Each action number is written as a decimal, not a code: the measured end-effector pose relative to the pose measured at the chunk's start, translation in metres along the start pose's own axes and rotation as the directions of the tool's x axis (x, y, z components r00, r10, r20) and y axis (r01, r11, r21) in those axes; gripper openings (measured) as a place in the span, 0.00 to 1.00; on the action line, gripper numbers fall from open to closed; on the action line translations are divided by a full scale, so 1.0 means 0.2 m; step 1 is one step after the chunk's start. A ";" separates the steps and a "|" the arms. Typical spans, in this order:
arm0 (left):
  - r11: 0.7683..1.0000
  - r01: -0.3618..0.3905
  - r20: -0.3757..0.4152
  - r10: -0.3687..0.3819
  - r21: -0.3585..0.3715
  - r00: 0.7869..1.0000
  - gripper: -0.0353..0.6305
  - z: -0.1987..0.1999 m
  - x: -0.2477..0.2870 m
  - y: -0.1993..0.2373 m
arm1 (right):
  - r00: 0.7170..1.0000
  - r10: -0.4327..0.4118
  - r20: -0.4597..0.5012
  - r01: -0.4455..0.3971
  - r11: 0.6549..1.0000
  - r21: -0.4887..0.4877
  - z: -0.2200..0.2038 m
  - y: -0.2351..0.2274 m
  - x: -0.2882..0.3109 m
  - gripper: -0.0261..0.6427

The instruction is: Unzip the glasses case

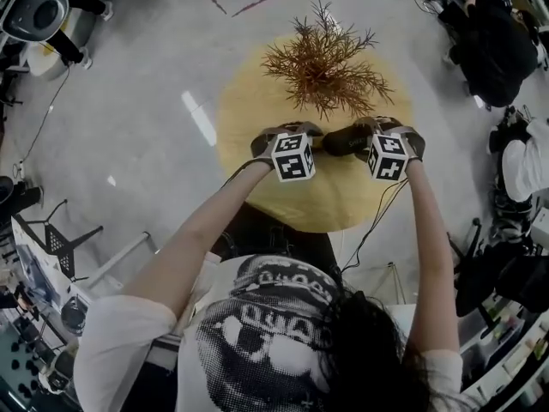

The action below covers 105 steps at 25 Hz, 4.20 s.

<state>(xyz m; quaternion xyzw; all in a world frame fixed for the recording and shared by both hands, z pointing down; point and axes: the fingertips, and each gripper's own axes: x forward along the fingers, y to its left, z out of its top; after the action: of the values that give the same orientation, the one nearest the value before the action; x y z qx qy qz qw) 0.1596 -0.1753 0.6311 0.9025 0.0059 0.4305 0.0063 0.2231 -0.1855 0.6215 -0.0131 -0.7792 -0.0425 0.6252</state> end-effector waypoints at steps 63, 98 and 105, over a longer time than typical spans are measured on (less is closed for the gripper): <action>0.981 0.153 -0.049 -0.148 0.122 0.988 0.09 -0.24 -0.13 0.08 | 0.972 0.019 0.233 -0.179 0.699 0.692 0.31 0.11 0.04 0.47; 0.901 -0.002 -0.051 0.027 0.435 0.998 0.14 -0.20 -0.11 0.07 | 0.934 -0.220 0.280 -0.177 0.396 0.901 0.36 0.20 0.07 0.47; 0.911 0.097 -0.075 -0.072 0.402 0.995 0.10 -0.23 -0.15 0.02 | 0.936 -0.237 0.262 -0.164 0.363 0.917 0.36 0.20 0.07 0.47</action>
<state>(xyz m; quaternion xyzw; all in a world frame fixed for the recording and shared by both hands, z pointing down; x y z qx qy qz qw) 0.1048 -0.1789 0.6375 0.8703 0.1341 0.4454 -0.1621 0.1524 -0.1396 0.6225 0.3519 -0.7637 0.3933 0.3719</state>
